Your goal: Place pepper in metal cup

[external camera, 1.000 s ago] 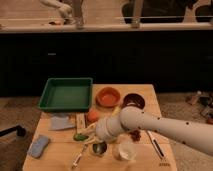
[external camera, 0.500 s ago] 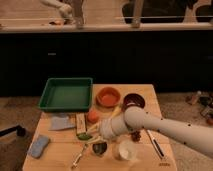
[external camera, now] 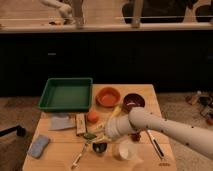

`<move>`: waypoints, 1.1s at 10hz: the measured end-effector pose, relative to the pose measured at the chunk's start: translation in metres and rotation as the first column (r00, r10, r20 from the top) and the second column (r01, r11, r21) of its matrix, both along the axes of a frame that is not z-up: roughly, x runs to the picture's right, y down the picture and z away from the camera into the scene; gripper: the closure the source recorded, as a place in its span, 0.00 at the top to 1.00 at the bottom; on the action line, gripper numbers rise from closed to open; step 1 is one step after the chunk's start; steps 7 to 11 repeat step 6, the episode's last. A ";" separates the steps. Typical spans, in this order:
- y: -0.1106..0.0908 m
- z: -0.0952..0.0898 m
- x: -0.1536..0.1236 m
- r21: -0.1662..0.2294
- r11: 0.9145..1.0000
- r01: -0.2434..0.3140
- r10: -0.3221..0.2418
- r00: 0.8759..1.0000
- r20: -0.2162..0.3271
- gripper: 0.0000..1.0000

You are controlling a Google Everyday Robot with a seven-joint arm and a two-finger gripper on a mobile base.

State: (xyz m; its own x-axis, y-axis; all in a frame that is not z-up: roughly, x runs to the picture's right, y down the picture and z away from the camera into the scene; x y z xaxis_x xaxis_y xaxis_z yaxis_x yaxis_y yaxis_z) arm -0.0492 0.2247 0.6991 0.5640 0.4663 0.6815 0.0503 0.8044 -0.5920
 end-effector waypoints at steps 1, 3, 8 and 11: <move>0.001 0.002 0.004 -0.004 1.000 -0.008 0.008 1.000 -0.001 0.00; 0.003 0.006 0.009 -0.012 1.000 -0.022 0.022 1.000 -0.002 0.00; 0.004 0.007 0.013 -0.017 0.999 -0.027 0.027 1.000 -0.007 0.00; 0.004 0.007 0.013 -0.017 0.999 -0.027 0.027 1.000 -0.007 0.00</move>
